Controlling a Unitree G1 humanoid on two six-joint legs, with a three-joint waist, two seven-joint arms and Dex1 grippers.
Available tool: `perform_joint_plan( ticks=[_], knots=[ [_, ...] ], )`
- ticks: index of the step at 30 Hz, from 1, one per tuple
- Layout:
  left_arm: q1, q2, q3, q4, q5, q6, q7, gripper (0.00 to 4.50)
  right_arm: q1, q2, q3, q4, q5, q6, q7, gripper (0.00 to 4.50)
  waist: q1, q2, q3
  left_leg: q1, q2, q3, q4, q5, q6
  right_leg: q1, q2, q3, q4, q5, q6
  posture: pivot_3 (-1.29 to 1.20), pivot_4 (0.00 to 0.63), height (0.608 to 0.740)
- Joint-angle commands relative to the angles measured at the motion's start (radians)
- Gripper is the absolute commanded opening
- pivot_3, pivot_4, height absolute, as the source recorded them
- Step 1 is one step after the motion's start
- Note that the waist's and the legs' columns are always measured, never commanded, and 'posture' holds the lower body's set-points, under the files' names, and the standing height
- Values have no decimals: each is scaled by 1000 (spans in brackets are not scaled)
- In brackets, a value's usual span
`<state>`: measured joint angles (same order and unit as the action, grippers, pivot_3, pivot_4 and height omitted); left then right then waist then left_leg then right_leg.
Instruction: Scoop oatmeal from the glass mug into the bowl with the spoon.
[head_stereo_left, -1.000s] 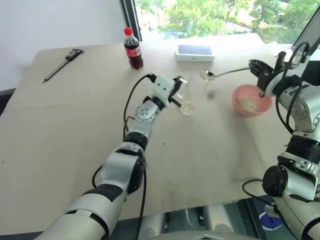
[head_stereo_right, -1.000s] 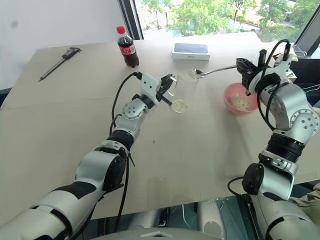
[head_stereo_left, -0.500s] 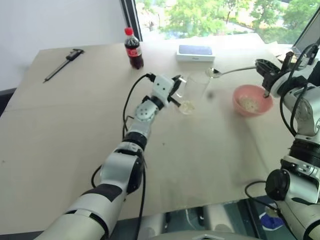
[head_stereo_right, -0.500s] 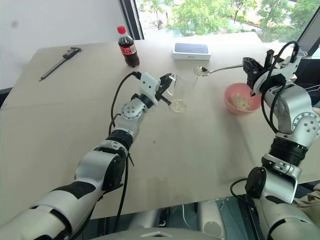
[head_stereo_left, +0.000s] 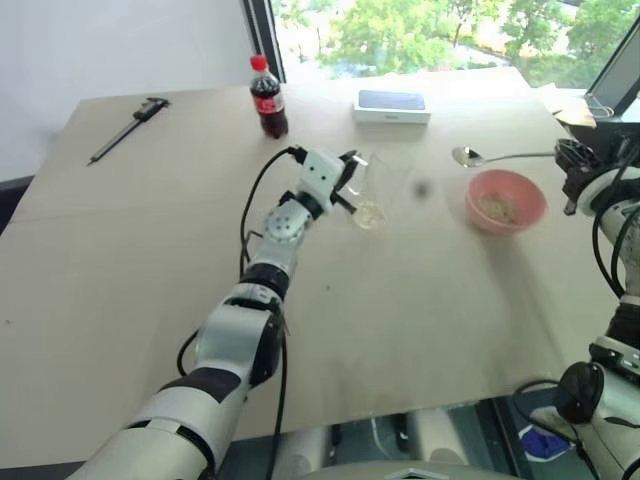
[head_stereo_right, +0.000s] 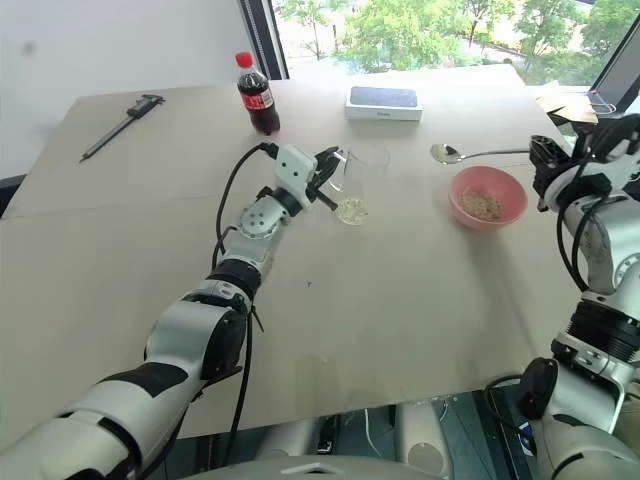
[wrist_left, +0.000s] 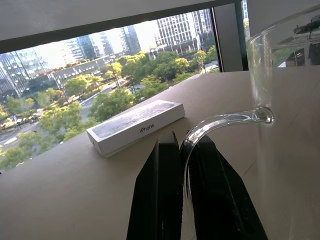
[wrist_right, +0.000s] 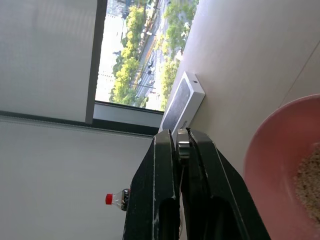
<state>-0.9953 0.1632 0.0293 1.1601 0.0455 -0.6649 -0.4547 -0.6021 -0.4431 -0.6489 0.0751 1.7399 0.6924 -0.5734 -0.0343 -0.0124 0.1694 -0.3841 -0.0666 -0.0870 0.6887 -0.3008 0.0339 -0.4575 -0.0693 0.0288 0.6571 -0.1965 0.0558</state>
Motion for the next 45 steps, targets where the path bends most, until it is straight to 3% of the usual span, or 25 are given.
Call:
perform_joint_plan(
  ticks=[1,10,17,29,39,41,45],
  knots=[
    [5,14,23,-55,-32,-35,1,12,15,-42,-39,-43,12,-22,34,0,0,0,0,0,0,0,0,0,0,0,0,0,0,0,0,0,150,740],
    [80,26,42,-257,-103,0,-16,12,77,-130,-57,30,-95,-18,129,0,2,0,0,1,0,2,0,0,0,0,0,3,-3,0,1,0,150,740],
    [125,16,40,-381,-110,66,31,12,53,-196,6,59,-260,3,276,0,3,0,0,2,1,4,0,0,1,0,1,5,-4,1,1,0,150,740],
    [162,10,34,-443,-99,116,50,12,26,-333,285,-126,-702,-5,606,0,5,0,0,3,1,8,0,-1,2,0,2,9,-5,2,3,0,150,740],
    [166,-6,27,-435,-92,118,72,12,19,-483,533,-258,-1149,-138,898,0,24,0,0,2,0,6,1,-1,2,0,2,7,-9,2,4,0,150,740],
    [168,-10,24,-435,-91,117,75,12,21,-481,532,-254,-1190,-149,924,0,25,0,0,2,0,6,1,-1,2,1,2,7,-10,3,5,0,150,740],
    [172,-12,20,-438,-91,119,79,12,-13,-356,351,-166,-1065,-30,818,0,26,-1,0,1,0,5,1,-1,2,1,2,7,-12,4,6,0,150,740]
  ],
)
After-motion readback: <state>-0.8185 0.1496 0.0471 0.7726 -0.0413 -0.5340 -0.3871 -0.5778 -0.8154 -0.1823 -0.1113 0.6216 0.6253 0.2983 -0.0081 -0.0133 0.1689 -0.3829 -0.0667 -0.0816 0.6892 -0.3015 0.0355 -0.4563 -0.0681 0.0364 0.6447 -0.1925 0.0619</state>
